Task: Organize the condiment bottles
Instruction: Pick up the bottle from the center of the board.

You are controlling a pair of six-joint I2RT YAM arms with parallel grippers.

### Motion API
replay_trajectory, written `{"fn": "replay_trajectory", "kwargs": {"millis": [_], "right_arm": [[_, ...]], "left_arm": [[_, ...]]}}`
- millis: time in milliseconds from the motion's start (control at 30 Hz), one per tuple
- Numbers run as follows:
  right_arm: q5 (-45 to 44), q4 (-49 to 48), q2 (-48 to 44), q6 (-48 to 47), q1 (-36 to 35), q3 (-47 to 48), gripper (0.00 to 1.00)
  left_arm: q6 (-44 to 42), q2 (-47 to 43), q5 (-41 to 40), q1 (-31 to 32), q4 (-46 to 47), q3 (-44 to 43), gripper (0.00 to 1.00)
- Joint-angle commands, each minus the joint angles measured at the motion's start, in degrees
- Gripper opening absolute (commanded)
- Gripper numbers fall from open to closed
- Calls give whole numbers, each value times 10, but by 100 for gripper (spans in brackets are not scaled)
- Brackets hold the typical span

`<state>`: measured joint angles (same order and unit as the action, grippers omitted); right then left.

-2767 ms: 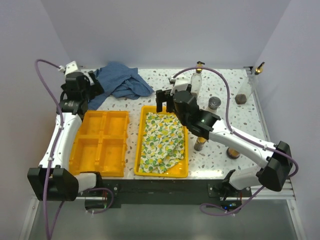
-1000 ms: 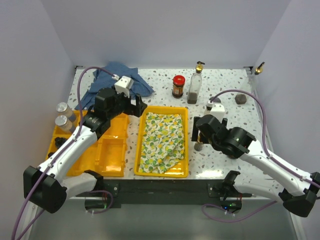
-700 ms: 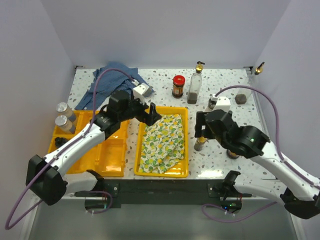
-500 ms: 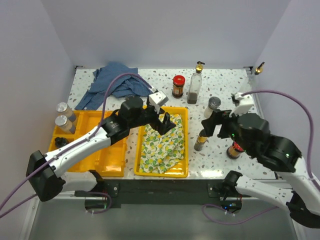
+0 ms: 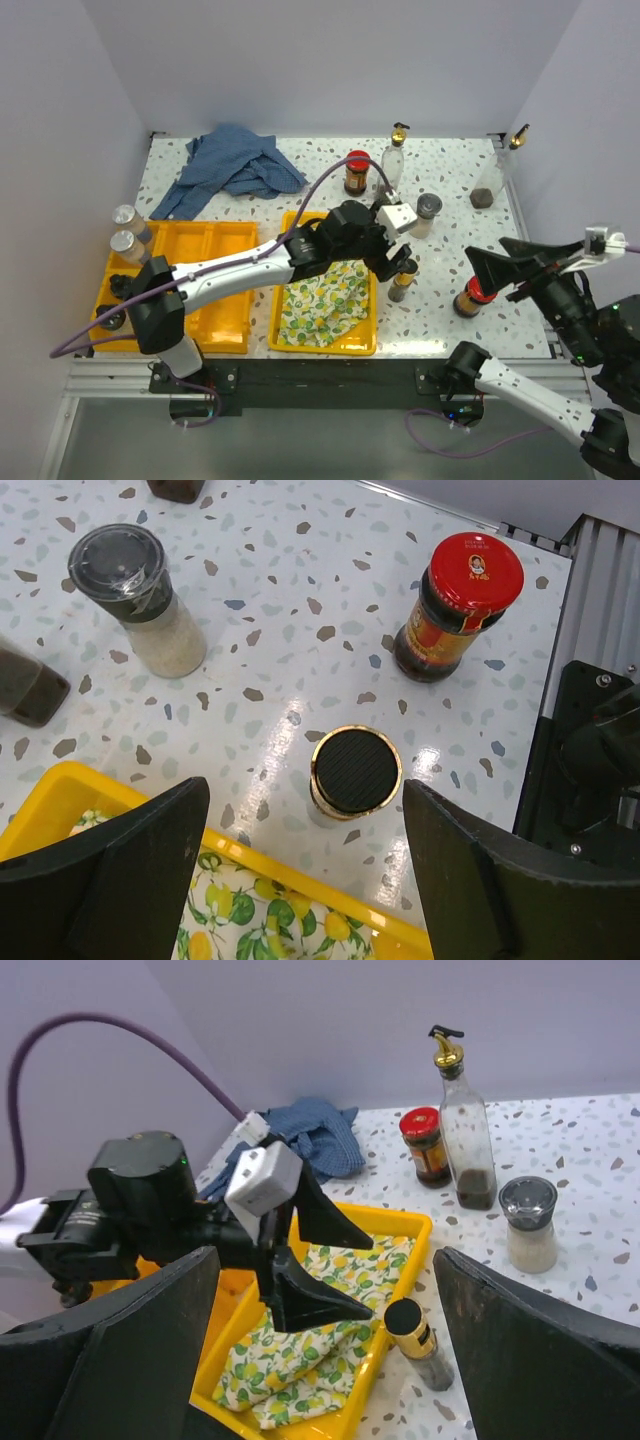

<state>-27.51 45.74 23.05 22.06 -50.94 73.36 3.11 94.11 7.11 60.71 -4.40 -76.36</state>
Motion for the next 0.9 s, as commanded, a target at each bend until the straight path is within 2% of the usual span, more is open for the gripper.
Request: {"fn": "replay_trajectory", "kwargs": {"millis": [0,200,667,867], "right_arm": [[-22,-14,-5,-34,0,2,93],[-33,-8,-27,-54,0,10,95],[-46,-2,-50,-72,0,8,96],[-47,1,-56,-68,0,12,96]], "left_arm": [[-47,42,-16,18,-11,-70,82],[-65,99,-27,40,-58,-121,79],[-73,131,-51,50,-59,-122,76],[-75,136,-55,50,-60,-120,68]]}}
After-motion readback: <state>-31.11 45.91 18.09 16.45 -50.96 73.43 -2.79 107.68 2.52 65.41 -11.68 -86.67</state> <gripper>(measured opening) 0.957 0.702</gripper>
